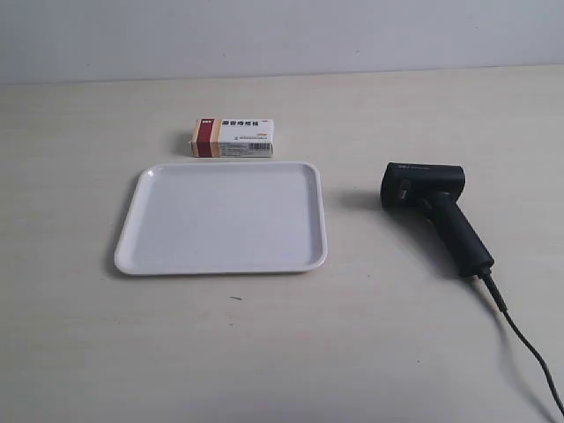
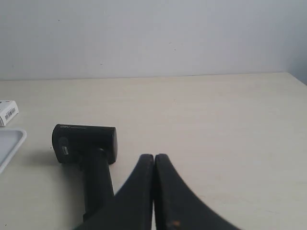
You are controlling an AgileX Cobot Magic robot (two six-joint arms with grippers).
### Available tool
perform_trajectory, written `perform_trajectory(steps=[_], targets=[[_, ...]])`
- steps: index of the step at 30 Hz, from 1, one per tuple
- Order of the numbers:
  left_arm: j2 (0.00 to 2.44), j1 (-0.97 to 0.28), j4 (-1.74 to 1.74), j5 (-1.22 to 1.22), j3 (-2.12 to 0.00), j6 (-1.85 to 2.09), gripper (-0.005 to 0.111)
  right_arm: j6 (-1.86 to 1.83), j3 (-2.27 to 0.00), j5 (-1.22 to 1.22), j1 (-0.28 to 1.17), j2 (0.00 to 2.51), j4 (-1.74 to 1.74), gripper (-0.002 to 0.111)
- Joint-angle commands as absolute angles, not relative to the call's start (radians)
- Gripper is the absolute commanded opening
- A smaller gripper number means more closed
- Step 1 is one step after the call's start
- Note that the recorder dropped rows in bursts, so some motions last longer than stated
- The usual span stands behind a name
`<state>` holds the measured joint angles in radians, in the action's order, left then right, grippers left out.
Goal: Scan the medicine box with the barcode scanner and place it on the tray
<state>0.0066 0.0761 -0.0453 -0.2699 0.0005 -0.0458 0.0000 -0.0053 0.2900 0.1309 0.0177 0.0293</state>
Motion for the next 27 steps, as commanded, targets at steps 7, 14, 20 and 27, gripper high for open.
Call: perform_trajectory(steps=[7, 14, 20, 27], targets=[[0.0, 0.071, -0.044, -0.268, 0.0, -0.053, 0.004, 0.0, 0.0, 0.286, 0.134, 0.011, 0.026, 0.0], [0.0, 0.071, -0.044, -0.268, 0.0, -0.053, 0.004, 0.0, 0.0, 0.275, 0.134, 0.011, 0.026, 0.0], [0.0, 0.071, -0.044, -0.268, 0.0, -0.053, 0.004, 0.0, 0.0, 0.258, 0.134, 0.011, 0.026, 0.0], [0.0, 0.071, -0.01, -0.196, 0.0, -0.143, 0.004, 0.0, 0.0, 0.247, 0.134, 0.011, 0.026, 0.0]])
